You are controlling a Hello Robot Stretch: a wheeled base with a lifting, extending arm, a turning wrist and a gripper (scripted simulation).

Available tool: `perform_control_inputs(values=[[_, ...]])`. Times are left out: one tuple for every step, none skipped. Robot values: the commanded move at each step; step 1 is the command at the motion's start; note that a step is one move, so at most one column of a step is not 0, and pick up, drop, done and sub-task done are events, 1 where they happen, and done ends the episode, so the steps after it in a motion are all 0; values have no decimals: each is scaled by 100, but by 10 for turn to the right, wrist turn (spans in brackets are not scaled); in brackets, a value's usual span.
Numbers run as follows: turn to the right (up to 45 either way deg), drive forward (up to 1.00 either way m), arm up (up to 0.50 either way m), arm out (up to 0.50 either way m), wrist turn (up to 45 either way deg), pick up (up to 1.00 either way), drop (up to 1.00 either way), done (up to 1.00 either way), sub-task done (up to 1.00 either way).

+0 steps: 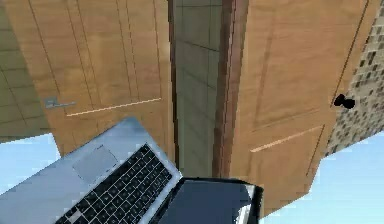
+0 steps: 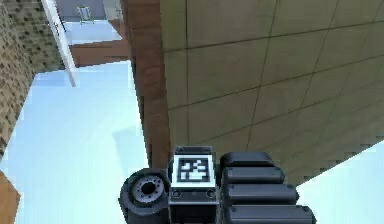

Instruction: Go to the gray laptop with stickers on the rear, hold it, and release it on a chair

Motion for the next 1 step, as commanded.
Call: perform_control_inputs(values=[[300, 0, 0, 0, 0, 0, 0, 0, 0]])
